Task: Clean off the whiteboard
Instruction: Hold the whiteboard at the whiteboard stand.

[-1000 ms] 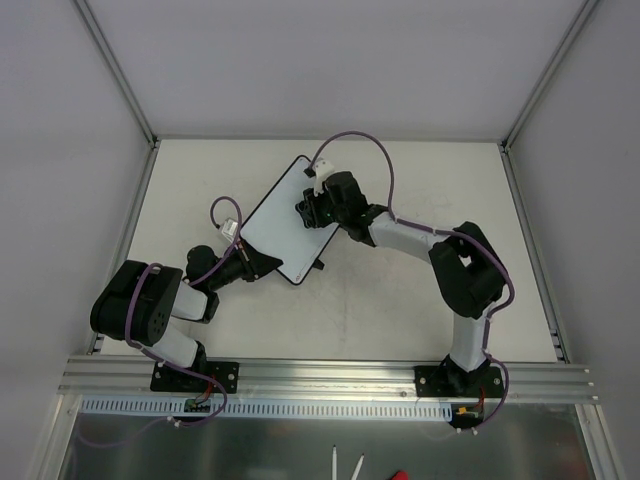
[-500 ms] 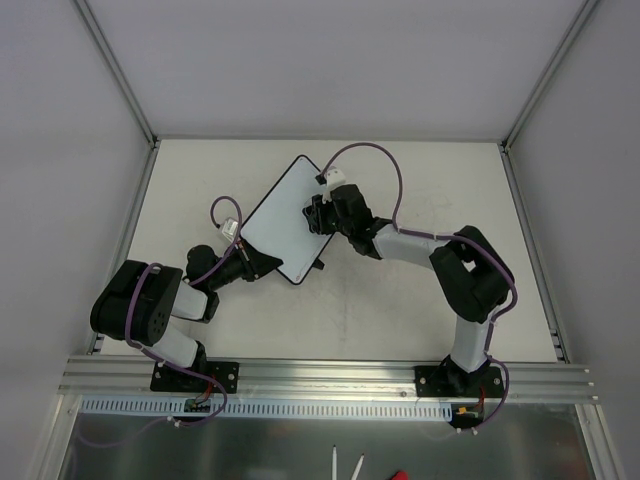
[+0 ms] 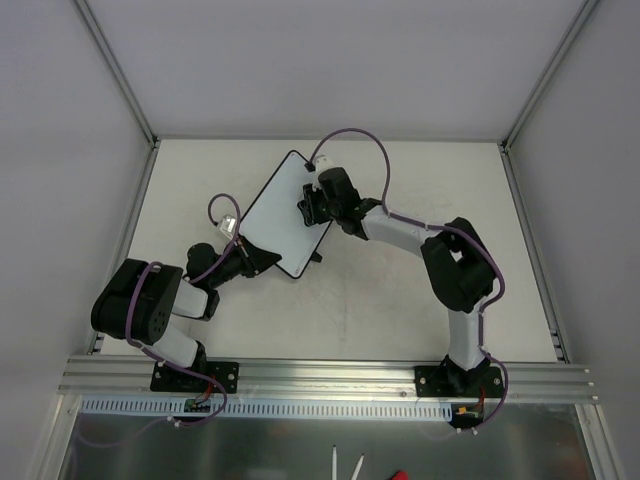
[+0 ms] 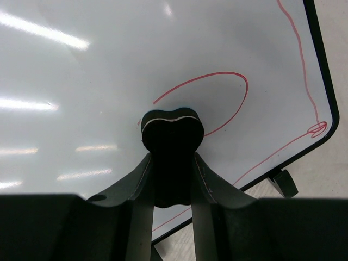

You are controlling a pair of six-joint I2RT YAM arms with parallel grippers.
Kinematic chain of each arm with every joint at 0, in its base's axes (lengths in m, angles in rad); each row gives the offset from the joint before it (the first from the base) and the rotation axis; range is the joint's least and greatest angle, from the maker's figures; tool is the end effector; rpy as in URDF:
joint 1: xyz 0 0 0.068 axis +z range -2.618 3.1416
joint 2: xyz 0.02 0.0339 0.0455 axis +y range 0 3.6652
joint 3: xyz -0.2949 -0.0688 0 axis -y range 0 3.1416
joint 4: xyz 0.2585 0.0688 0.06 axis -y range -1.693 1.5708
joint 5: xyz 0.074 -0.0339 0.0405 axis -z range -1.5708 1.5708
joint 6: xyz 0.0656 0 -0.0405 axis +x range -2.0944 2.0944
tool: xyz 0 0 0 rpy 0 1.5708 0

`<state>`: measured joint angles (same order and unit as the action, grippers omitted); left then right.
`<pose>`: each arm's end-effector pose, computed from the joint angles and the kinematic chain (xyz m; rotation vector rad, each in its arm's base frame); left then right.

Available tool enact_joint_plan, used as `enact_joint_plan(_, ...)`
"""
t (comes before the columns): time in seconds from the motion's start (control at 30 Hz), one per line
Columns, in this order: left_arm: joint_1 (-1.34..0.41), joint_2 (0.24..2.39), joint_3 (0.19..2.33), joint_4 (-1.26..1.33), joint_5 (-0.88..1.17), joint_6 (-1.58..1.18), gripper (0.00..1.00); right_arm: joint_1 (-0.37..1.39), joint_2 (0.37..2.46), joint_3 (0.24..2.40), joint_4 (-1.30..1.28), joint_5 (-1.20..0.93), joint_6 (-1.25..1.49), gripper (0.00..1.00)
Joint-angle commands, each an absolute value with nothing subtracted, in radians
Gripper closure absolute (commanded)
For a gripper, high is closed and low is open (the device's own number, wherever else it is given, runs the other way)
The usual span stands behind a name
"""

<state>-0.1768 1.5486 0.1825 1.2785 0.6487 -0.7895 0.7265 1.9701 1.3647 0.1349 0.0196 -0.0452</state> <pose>0.2397 -0.0831 0.1564 -0.0137 1.8019 -1.2456 0.3789 0.3350 0.2241 -0.7658 1.9183 0.4041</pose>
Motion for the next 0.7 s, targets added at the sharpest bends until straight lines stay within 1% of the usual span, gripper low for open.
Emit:
enact_joint_plan(0.0, -0.193, 1.543, 0.209, 1.608, 0.723, -0.767, 1.0, 0.723, 2.039, 1.462, 0.087, 0.011, -0.04, 1.0)
enact_joint_plan(0.47, -0.195, 1.549, 0.212, 1.605, 0.729, -0.769, 1.0, 0.71, 2.085, 1.68, 0.005, 0.011, -0.075, 1.0)
enact_joint_plan(0.5, -0.193, 1.552, 0.212, 1.605, 0.729, -0.769, 1.0, 0.709, 2.094, 1.692, -0.029, -0.018, -0.074, 1.0)
enact_joint_plan(0.67, -0.195, 1.551, 0.212, 1.605, 0.729, -0.769, 1.0, 0.7, 2.14, 1.759, -0.058, -0.028, -0.074, 1.0)
